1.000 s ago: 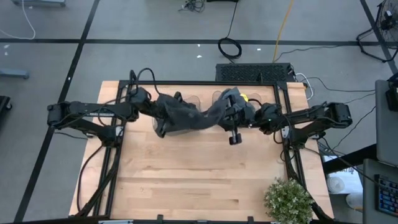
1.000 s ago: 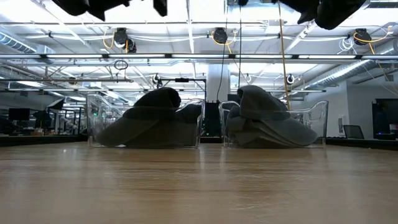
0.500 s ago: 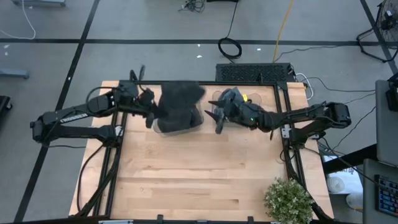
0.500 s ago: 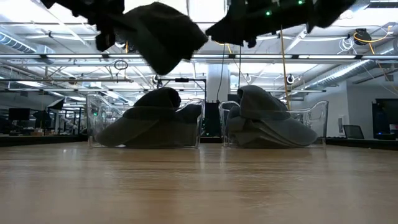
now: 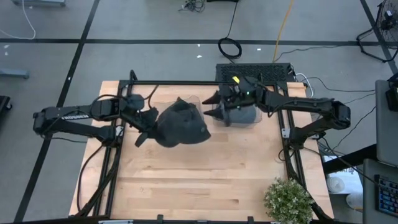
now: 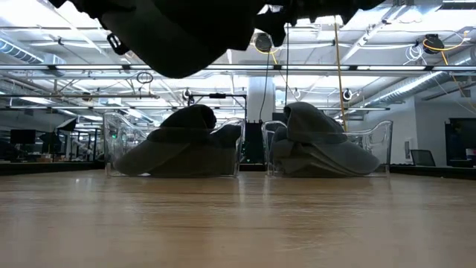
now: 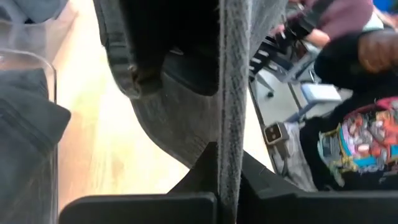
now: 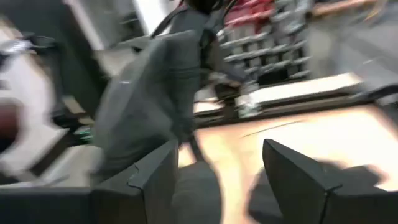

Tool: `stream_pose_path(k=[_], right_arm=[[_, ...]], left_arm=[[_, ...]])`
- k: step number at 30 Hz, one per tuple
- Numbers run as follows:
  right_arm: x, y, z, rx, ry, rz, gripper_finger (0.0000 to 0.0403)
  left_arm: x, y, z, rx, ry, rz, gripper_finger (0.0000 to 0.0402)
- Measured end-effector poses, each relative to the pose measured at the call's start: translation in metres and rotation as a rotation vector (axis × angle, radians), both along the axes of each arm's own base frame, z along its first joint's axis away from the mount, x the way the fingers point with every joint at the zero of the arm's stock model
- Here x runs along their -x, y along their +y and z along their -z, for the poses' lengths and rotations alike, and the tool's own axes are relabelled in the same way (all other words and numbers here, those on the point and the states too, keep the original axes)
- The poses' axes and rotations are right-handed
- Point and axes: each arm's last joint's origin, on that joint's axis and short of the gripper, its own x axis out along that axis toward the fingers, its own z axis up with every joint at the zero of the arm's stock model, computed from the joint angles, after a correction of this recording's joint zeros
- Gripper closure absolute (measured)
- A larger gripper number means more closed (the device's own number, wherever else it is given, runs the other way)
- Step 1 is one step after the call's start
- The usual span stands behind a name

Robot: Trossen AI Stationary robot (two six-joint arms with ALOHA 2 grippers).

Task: Pick & Place hat
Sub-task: Put the black cap into the left transparent bin

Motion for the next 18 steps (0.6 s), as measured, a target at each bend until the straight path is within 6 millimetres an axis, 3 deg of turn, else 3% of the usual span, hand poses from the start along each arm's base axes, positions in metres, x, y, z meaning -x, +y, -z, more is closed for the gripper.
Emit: stream_pose_path(k=[7, 14, 18], right_arm=[[0.000, 0.003, 0.004, -0.172, 0.030, -0.254, 0.0178], [-0.019, 0.023, 0.015, -0.193, 0.021, -0.332, 0.0177], [-0.030, 0.024, 0.027, -0.208, 0.040, -0.340, 0.0177]], left_arm=[[0.001, -0.005, 0.004, -0.070, 0.032, -0.016, 0.0392], [0.000, -0.004, 0.004, -0.082, 0.030, -0.030, 0.0392], [0.000, -0.004, 0.004, -0.083, 0.033, -0.037, 0.0392]])
